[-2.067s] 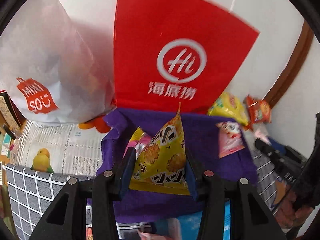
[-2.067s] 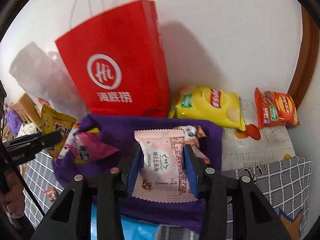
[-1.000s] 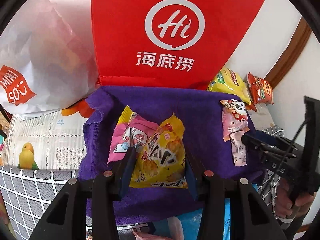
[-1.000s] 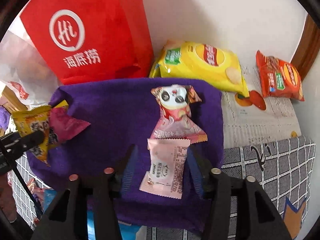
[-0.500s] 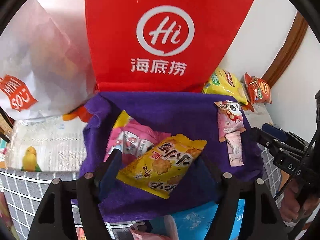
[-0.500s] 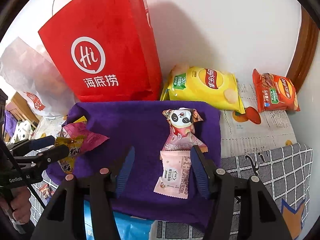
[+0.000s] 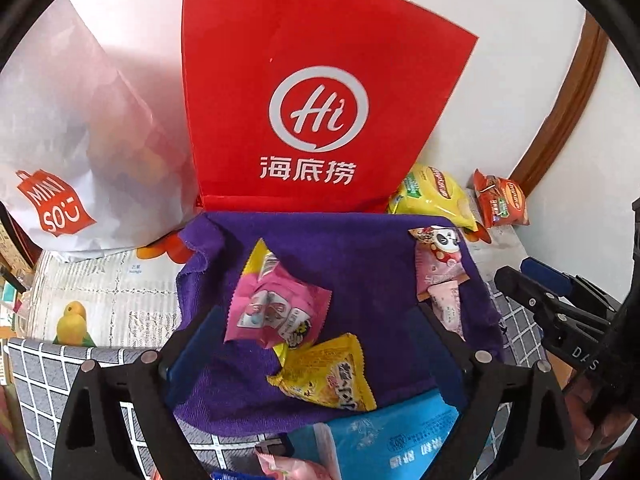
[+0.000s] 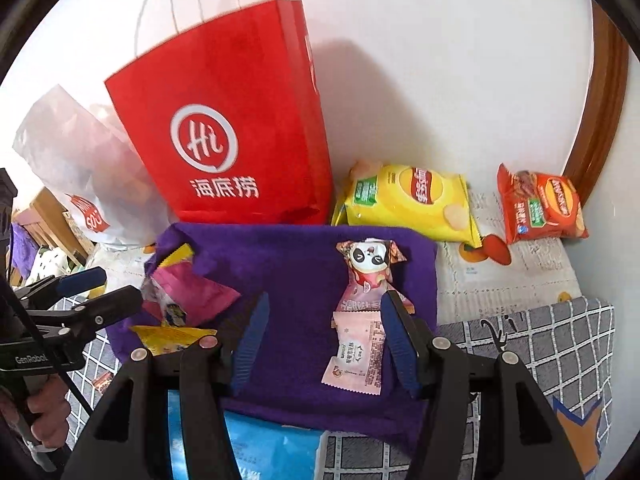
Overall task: Organize snacks
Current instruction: 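Open both grippers to release the packets onto the purple towel, then move both grippers back over the snacks scattered beside the blue tissue box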
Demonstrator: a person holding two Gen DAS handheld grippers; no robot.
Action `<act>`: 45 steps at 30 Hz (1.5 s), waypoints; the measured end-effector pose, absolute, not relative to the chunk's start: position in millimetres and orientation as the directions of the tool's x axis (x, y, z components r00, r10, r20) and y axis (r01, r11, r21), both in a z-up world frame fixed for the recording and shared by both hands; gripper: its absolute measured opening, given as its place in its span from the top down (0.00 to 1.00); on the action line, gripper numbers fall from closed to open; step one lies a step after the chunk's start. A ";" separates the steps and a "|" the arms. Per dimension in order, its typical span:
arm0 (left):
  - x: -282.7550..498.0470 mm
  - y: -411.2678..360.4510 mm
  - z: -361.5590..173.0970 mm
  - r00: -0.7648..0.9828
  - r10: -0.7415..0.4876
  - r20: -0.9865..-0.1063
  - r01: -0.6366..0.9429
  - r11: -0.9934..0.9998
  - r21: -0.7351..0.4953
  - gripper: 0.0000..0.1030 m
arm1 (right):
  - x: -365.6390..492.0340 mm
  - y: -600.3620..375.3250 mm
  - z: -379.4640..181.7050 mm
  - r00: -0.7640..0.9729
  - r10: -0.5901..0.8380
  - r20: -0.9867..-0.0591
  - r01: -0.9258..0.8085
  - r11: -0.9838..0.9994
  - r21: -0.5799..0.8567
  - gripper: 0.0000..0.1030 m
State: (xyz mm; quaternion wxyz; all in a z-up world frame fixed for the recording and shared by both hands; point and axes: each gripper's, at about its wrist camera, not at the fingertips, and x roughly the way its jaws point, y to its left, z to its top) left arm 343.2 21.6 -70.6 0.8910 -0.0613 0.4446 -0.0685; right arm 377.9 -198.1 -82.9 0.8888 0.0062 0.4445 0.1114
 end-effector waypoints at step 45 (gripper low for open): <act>133.5 98.0 -91.0 0.639 -0.058 -0.767 -0.071 0.988 -0.135 0.10 | 180.0 -155.0 -118.7 0.497 0.331 -0.802 -0.244 0.940 0.236 0.44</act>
